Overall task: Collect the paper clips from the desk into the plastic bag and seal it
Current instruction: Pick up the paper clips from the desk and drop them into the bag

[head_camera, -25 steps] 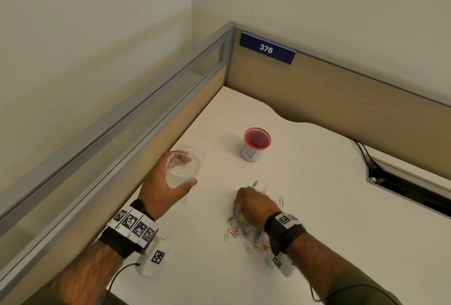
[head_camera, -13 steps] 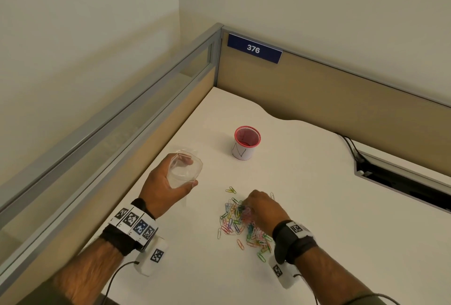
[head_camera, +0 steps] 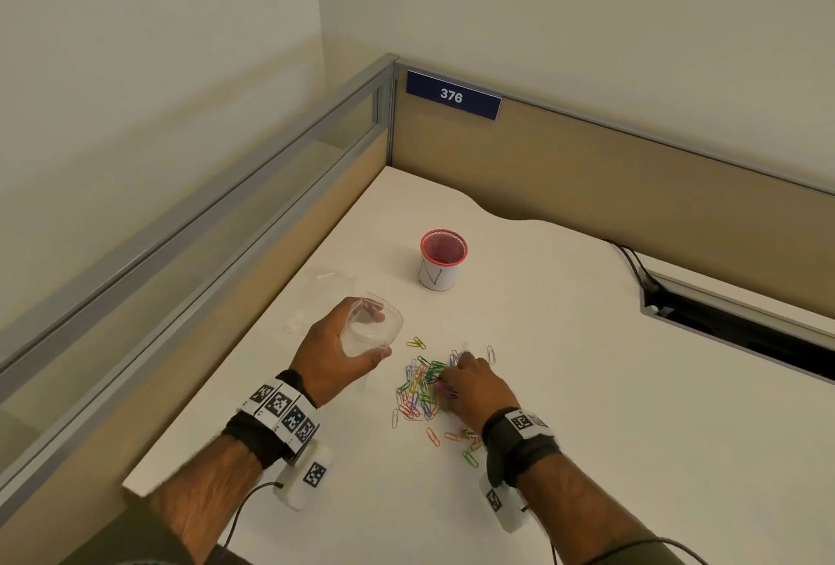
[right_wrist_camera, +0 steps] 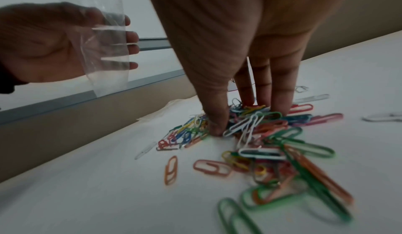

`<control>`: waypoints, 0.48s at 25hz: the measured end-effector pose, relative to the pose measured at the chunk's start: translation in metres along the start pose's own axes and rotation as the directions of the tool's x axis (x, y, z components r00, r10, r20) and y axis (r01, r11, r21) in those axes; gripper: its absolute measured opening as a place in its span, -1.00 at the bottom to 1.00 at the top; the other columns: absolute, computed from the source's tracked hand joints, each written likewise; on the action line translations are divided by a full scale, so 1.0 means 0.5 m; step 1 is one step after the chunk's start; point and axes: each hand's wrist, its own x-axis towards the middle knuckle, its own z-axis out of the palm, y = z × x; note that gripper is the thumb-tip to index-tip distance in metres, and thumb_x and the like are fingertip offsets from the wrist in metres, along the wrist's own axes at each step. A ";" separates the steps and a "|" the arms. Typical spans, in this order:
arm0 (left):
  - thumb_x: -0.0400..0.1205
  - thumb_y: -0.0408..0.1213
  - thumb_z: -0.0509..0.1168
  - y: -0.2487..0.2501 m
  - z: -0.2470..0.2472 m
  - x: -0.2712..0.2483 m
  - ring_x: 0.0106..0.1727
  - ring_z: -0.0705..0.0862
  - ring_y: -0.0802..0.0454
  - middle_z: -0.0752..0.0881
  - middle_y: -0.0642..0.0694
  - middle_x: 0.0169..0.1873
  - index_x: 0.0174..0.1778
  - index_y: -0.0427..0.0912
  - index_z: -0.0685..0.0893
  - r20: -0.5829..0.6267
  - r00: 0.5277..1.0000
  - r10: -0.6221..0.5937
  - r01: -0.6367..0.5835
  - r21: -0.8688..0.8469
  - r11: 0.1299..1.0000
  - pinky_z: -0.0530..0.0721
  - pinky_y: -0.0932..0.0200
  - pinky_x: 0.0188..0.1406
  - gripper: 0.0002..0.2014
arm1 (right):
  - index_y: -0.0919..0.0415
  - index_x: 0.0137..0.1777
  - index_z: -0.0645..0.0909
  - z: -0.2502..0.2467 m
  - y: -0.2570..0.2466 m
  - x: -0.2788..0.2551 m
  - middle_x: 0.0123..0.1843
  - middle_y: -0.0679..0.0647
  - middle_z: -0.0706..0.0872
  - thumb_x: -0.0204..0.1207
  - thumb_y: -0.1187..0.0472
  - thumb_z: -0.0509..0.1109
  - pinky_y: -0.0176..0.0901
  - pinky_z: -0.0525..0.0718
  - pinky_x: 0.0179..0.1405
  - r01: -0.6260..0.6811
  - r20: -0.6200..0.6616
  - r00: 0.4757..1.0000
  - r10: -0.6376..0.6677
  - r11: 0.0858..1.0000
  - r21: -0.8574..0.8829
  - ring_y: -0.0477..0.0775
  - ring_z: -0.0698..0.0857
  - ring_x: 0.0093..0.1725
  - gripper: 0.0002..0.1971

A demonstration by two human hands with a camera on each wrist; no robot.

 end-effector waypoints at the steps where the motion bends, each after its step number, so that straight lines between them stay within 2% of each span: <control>1: 0.40 -0.04 0.56 0.001 0.003 0.000 0.27 0.68 0.16 0.73 0.13 0.12 0.16 0.03 0.59 -0.001 1.000 -0.003 0.003 0.007 1.000 0.58 0.21 0.35 -0.55 | 0.09 0.22 0.59 0.005 -0.003 0.004 0.24 0.13 0.52 0.60 -0.01 0.26 0.13 0.68 0.09 0.003 -0.008 1.000 -0.004 1.000 -0.019 0.21 0.54 0.23 -0.72; 4: 0.42 -0.11 0.59 -0.002 0.004 0.004 0.28 0.67 0.18 0.73 0.15 0.13 0.15 0.07 0.58 0.004 1.000 -0.021 0.021 0.030 0.999 0.59 0.18 0.35 -0.56 | 0.16 0.14 0.62 0.011 -0.004 0.016 0.20 0.17 0.57 0.62 0.15 0.24 0.04 0.69 0.09 0.006 -0.029 1.000 -0.008 0.997 -0.071 0.22 0.64 0.12 -0.80; 6: 0.43 -0.12 0.60 -0.003 0.005 0.008 0.29 0.67 0.17 0.73 0.15 0.13 0.16 0.10 0.57 0.013 0.999 -0.031 0.030 0.038 0.999 0.59 0.17 0.35 -0.55 | 0.21 0.10 0.65 0.001 0.000 0.024 0.18 0.19 0.60 0.60 0.26 0.24 -0.05 0.68 0.09 -0.019 -0.057 0.998 0.018 1.000 -0.015 0.22 0.68 0.08 -0.81; 9: 0.43 -0.14 0.60 -0.004 0.005 0.018 0.29 0.67 0.17 0.73 0.14 0.14 0.14 0.09 0.58 0.014 0.999 -0.030 0.029 0.054 0.998 0.58 0.21 0.34 -0.57 | 0.25 -0.01 0.74 -0.034 0.013 0.028 0.10 0.17 0.73 0.54 0.36 0.28 -0.07 0.68 0.09 -0.083 -0.112 0.988 0.109 0.973 0.214 0.20 0.72 0.06 -0.81; 12: 0.44 -0.17 0.60 -0.003 0.008 0.032 0.28 0.67 0.17 0.73 0.12 0.14 0.14 0.07 0.58 0.029 0.999 -0.028 0.026 0.067 0.997 0.58 0.25 0.30 -0.57 | 0.26 -0.17 0.77 -0.077 0.030 0.010 -0.08 0.16 0.83 0.47 0.40 0.40 0.00 0.76 0.04 -0.105 -0.159 0.967 0.198 0.882 0.460 0.15 0.78 -0.06 -0.88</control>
